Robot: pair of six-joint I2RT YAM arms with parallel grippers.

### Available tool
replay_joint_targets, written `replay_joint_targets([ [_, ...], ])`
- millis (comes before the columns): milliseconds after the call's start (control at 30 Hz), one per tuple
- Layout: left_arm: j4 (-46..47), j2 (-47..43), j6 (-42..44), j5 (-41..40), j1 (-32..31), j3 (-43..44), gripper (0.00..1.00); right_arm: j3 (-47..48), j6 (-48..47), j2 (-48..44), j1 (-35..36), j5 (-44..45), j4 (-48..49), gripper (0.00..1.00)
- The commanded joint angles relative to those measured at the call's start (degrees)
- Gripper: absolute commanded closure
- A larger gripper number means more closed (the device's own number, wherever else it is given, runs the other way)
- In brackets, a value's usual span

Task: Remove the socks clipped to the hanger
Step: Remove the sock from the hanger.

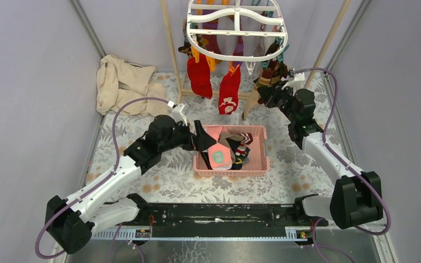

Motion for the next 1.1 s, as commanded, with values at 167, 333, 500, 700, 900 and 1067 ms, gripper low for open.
replay_joint_targets([
  [167,6.47,6.27,0.54,-2.26,-3.79,5.45,0.01,3.1,1.63,-3.85,0.63,-11.57,-0.54,0.94],
  [333,10.71,10.94,1.96,-6.16,-4.94,9.0,0.01,7.88,0.83,-2.67,4.18,-17.1,-5.87,0.94],
  [500,15.48,16.63,3.56,-7.11,-5.11,12.03,0.01,11.87,0.36,-2.59,8.42,-19.9,-9.47,0.95],
  [700,18.33,23.03,7.03,-13.11,-5.12,15.13,0.01,16.0,1.41,-2.09,11.08,-23.13,-13.1,0.95],
  [900,19.98,26.25,9.47,-18.57,-5.17,17.29,0.01,19.93,0.47,-0.94,13.98,-24.48,-17.03,0.95],
  [1067,22.27,26.57,11.24,-18.62,-5.15,16.66,0.35,20.25,-0.14,-0.7,14.49,-24.28,-18.76,0.95],
])
